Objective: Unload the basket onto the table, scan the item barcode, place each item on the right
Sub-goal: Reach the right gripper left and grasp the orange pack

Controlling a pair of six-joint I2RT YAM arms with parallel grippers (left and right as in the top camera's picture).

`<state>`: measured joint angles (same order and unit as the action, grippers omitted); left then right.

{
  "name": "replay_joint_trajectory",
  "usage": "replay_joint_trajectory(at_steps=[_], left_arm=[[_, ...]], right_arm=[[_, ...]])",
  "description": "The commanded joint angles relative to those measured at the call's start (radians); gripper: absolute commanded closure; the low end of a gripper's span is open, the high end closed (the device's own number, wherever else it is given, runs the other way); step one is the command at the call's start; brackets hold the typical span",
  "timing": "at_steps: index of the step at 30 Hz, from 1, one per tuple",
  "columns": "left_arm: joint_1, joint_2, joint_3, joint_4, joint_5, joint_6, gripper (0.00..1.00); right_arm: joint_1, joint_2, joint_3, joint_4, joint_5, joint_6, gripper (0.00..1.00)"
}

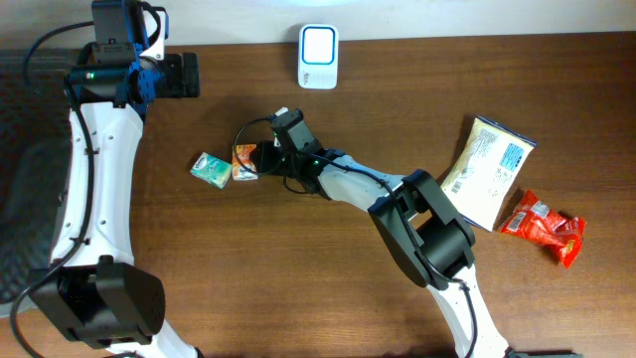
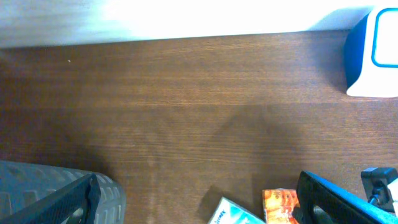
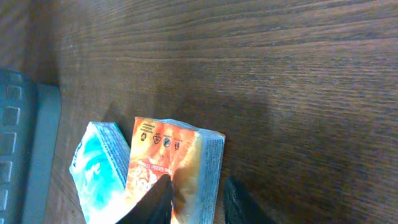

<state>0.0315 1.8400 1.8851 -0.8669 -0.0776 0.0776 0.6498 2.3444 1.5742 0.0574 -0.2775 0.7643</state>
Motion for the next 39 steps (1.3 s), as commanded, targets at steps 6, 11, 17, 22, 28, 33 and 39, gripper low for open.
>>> replay_joint_trajectory(at_steps=[6, 11, 17, 22, 28, 33, 39], left_arm=[[0.000, -0.020, 0.002, 0.002, 0.010, -0.003, 0.01], [0.000, -0.020, 0.002, 0.002, 0.010, -0.003, 0.01], [0.000, -0.020, 0.002, 0.002, 0.010, -0.003, 0.01], [0.000, -0.020, 0.002, 0.002, 0.010, -0.003, 0.01], [0.000, -0.020, 0.002, 0.002, 0.010, -0.003, 0.01], [0.000, -0.020, 0.002, 0.002, 0.010, -0.003, 0.01], [0.000, -0.020, 0.002, 0.002, 0.010, -0.003, 0.01]], right_arm=[[-0.032, 0.029, 0.003, -0.110, -0.200, -0.080, 0.96], [-0.170, 0.029, 0.003, -0.123, -0.535, -0.079, 0.96], [-0.353, 0.019, 0.003, -0.116, -1.022, -0.146, 0.96], [-0.430, -0.014, 0.003, -0.076, -1.186, -0.158, 0.96], [-0.474, -0.106, 0.003, -0.038, -1.147, -0.142, 0.96], [-0.494, -0.217, 0.011, -0.049, -0.884, -0.129, 0.96], [-0.451, -0.249, 0.262, -0.491, -0.287, -0.377, 0.96]])
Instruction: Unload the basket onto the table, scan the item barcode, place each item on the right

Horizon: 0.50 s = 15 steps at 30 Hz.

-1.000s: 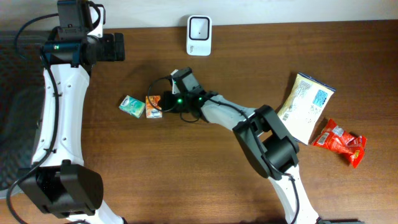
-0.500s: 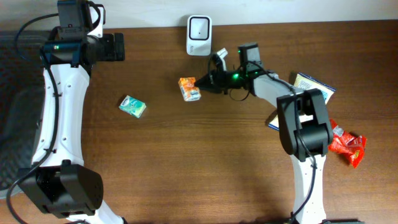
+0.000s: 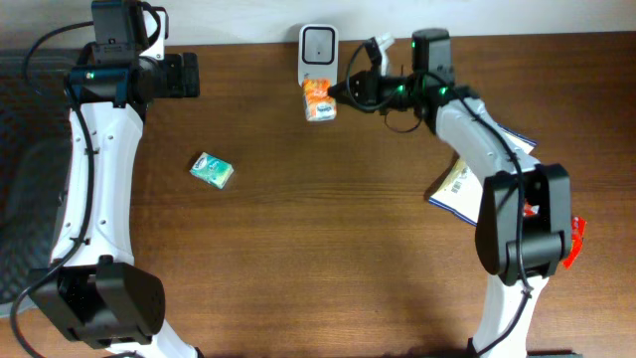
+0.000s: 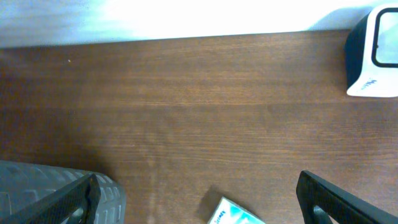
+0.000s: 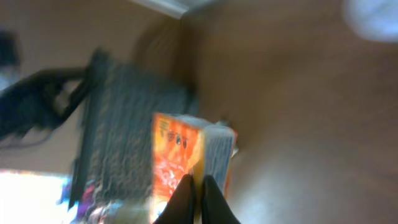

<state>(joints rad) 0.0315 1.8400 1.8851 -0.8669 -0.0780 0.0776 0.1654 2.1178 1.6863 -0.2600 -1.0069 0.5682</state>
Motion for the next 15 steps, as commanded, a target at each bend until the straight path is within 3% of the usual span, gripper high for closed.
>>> replay_joint_trajectory(at_steps=[1, 3, 6, 9, 11, 12, 13, 15], left_arm=[[0.000, -0.020, 0.002, 0.002, 0.011, -0.003, 0.01], [0.000, -0.020, 0.002, 0.002, 0.011, -0.003, 0.01], [0.000, -0.020, 0.002, 0.002, 0.011, -0.002, 0.01], [0.000, -0.020, 0.002, 0.002, 0.011, -0.003, 0.01], [0.000, -0.020, 0.002, 0.002, 0.011, -0.003, 0.01], [0.000, -0.020, 0.002, 0.002, 0.011, -0.003, 0.01], [0.000, -0.020, 0.002, 0.002, 0.011, -0.003, 0.01], [0.000, -0.020, 0.002, 0.002, 0.011, -0.003, 0.01]], right_arm=[[0.060, -0.023, 0.216, -0.256, 0.611, -0.233, 0.96], [0.112, -0.022, 0.313, -0.317, 0.882, -0.312, 0.96], [0.183, -0.018, 0.391, -0.280, 1.148, -0.446, 0.96], [0.227, 0.000, 0.393, -0.216, 1.279, -0.556, 0.96], [0.233, 0.026, 0.393, -0.252, 1.305, -0.534, 0.96], [0.225, 0.032, 0.393, -0.291, 1.299, -0.458, 0.94], [0.215, 0.036, 0.392, -0.323, 1.270, -0.411, 0.86], [0.177, 0.038, 0.392, -0.399, 1.152, -0.314, 0.58]])
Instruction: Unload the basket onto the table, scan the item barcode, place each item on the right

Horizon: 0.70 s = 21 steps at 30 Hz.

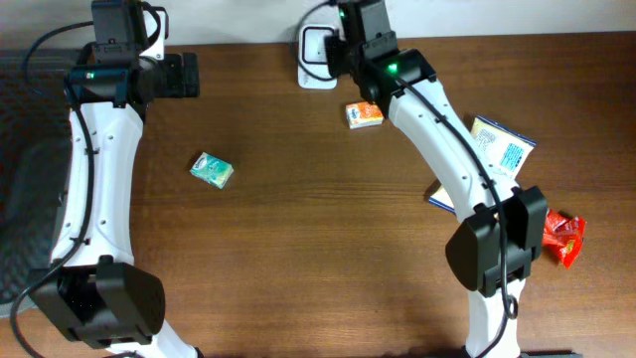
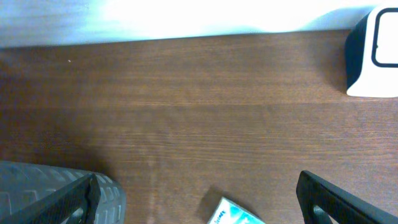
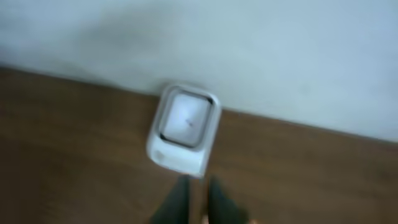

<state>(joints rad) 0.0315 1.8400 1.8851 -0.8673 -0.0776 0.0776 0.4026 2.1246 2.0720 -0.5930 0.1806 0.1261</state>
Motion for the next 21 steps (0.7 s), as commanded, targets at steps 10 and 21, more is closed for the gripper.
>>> replay_joint_trajectory(at_steps=[10, 21], left_arm=[[0.000, -0.020, 0.002, 0.002, 0.010, -0.003, 0.01], [0.000, -0.020, 0.002, 0.002, 0.010, -0.003, 0.01]], right_arm=[[-0.187, 0.104, -0.008, -0.341, -0.377, 0.425, 0.01], [-0.175, 0.225, -0.008, -0.330, -0.387, 0.676, 0.00]])
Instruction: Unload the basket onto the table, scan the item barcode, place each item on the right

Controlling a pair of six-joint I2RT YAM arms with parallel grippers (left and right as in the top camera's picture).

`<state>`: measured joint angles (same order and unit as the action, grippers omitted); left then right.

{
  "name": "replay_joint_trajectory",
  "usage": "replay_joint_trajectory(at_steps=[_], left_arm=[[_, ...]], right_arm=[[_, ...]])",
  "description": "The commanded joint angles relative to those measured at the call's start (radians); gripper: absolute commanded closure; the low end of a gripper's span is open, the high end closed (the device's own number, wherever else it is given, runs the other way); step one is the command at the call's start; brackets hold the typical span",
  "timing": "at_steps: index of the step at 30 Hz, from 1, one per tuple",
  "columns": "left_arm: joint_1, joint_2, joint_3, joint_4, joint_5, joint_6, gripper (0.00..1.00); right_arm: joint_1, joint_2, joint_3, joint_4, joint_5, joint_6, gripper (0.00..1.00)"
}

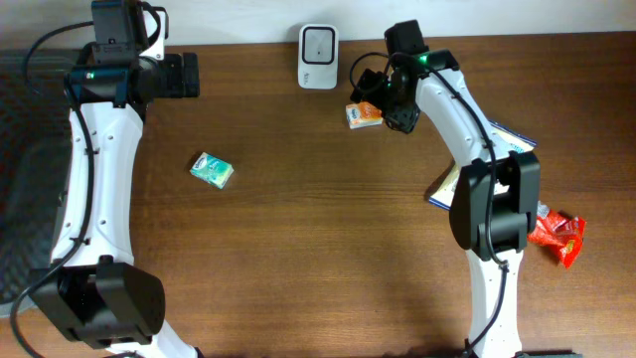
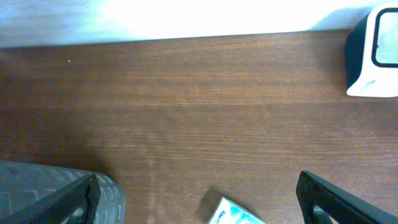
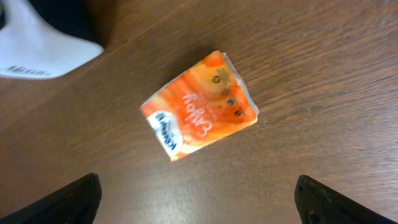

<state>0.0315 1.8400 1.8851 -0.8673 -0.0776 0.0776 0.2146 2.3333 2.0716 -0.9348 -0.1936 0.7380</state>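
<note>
The orange packet [image 1: 365, 114] lies flat on the table, right of the white barcode scanner [image 1: 318, 43]. My right gripper [image 1: 386, 105] hovers just beside and above it. In the right wrist view the orange packet [image 3: 199, 106] lies face up ahead of the right gripper [image 3: 198, 200], whose jaws are spread wide and empty; the scanner [image 3: 37, 46] shows at the top left. My left gripper [image 1: 185, 75] is at the far left, open and empty. The left wrist view has the left gripper [image 2: 198, 199] over bare wood, with the scanner [image 2: 376, 56] at the right edge.
A teal packet [image 1: 212, 170] lies left of the middle, and its corner [image 2: 233, 213] shows in the left wrist view. A white snack bag [image 1: 487, 169] and a red packet [image 1: 547, 227] lie on the right. A grey mat [image 1: 20, 149] borders the left side.
My right gripper was shut close to the scanner; now it is open wide just right of the orange packet. The packet lies where it did. The left arm has not moved.
My right gripper was first around the orange packet beside the teal one. Then it held the packet up in front of the scanner. After that the packet lay on the table right of the scanner with the gripper shut by the scanner; now the gripper stands open at the packet.
</note>
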Motion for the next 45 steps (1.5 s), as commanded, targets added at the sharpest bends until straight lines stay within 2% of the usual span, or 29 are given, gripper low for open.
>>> replay_joint_trajectory(at_steps=[1, 3, 8, 12, 19, 24, 28, 36, 39, 41, 42, 45], left_arm=[[0.000, -0.020, 0.002, 0.002, 0.010, -0.003, 0.01], [0.000, -0.020, 0.002, 0.002, 0.010, -0.003, 0.01], [0.000, -0.020, 0.002, 0.002, 0.010, -0.003, 0.01], [0.000, -0.020, 0.002, 0.002, 0.010, -0.003, 0.01], [0.000, -0.020, 0.002, 0.002, 0.010, -0.003, 0.01], [0.000, -0.020, 0.002, 0.002, 0.010, -0.003, 0.01], [0.000, -0.020, 0.002, 0.002, 0.010, -0.003, 0.01], [0.000, -0.020, 0.002, 0.002, 0.010, -0.003, 0.01], [0.000, -0.020, 0.002, 0.002, 0.010, -0.003, 0.01], [0.000, -0.020, 0.002, 0.002, 0.010, -0.003, 0.01], [0.000, -0.020, 0.002, 0.002, 0.010, -0.003, 0.01], [0.000, -0.020, 0.002, 0.002, 0.010, -0.003, 0.01]], right_arm=[[0.016, 0.021, -0.007, 0.017, -0.012, 0.064, 0.01], [0.020, 0.030, -0.007, 0.027, -0.009, 0.066, 0.03], [0.021, 0.041, -0.007, 0.053, 0.022, 0.176, 0.11], [0.022, 0.043, -0.007, 0.059, 0.072, 0.262, 0.25], [0.023, 0.045, -0.007, 0.032, 0.116, 0.267, 0.31], [0.045, 0.047, -0.007, 0.000, 0.164, 0.267, 0.43], [0.076, 0.069, -0.007, 0.029, 0.228, 0.267, 0.44], [0.094, 0.127, -0.008, 0.056, 0.226, 0.274, 0.44], [0.092, 0.142, -0.008, 0.056, 0.242, 0.273, 0.48], [0.092, 0.142, -0.008, 0.061, 0.272, 0.232, 0.56], [0.092, 0.142, -0.008, 0.067, 0.286, 0.180, 0.57], [0.091, 0.142, -0.007, 0.094, 0.279, -0.105, 0.46]])
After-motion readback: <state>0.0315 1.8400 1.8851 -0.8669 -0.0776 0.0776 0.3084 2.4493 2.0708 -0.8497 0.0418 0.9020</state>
